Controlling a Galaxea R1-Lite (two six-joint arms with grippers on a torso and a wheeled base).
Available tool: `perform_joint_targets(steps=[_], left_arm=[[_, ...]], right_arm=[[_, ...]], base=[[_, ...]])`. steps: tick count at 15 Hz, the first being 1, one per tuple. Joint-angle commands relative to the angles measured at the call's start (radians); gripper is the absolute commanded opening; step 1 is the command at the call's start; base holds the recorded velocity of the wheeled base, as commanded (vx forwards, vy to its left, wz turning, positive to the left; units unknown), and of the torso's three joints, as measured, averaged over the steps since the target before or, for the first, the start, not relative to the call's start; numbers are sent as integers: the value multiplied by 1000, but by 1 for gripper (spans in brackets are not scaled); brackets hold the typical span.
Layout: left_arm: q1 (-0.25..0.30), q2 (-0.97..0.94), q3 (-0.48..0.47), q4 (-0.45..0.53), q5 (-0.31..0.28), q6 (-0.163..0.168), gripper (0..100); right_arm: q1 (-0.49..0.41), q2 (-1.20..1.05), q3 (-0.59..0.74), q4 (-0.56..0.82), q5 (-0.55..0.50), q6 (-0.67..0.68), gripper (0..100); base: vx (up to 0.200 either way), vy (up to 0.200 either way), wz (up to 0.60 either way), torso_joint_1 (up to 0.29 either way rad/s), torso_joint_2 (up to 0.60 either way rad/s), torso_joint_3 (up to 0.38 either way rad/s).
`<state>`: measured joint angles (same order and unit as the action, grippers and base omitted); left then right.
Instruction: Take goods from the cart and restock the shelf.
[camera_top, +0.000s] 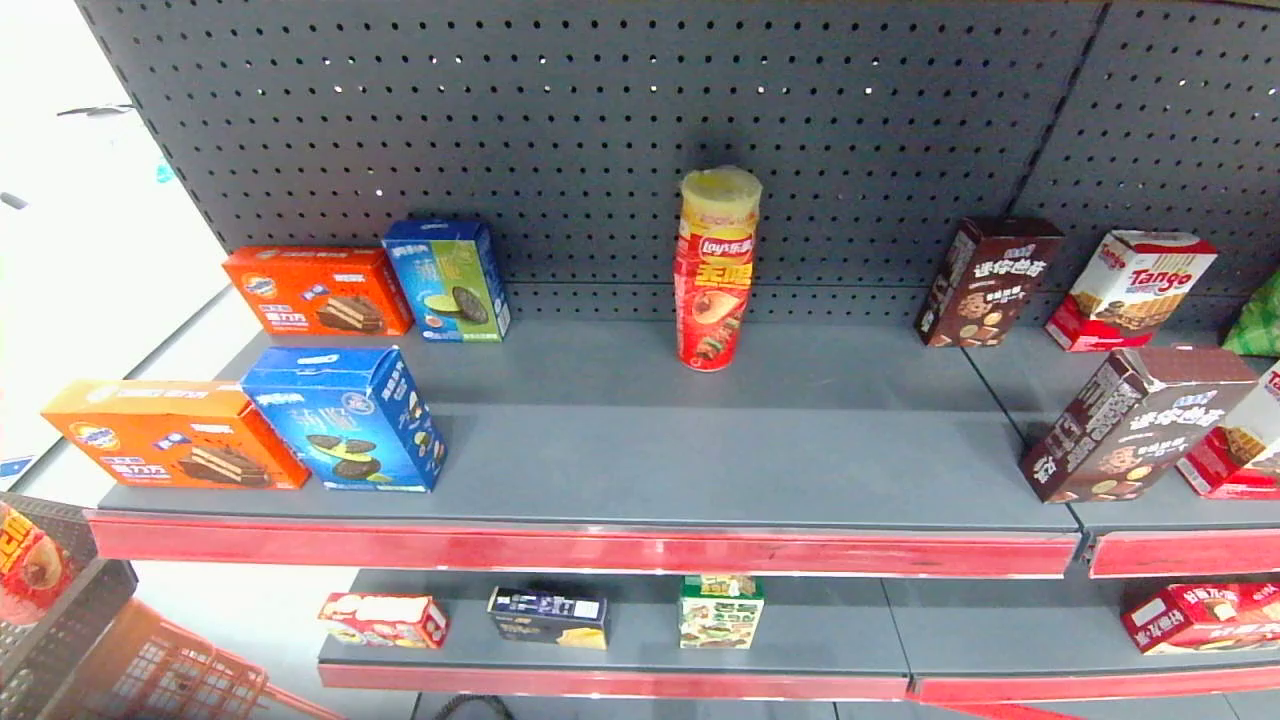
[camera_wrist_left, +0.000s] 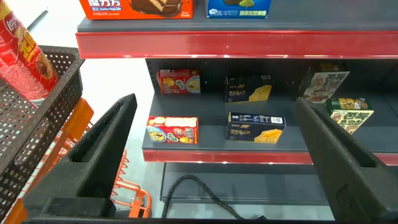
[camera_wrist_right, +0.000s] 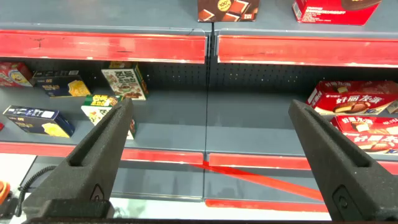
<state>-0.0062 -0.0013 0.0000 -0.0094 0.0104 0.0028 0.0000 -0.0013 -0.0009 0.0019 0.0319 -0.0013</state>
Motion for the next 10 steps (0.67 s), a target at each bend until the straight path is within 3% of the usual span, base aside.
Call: perform_joint_targets(steps=[1,10], left_arm=[[0,1,0,0,0,0,100],[0,1,0,5,2,-3,100]], right_arm=[[0,1,-1,0,0,0,100],[0,1,1,0,0,1,100]], base=[[0,0,0,0,0,0],[0,0,0,0,0,0]])
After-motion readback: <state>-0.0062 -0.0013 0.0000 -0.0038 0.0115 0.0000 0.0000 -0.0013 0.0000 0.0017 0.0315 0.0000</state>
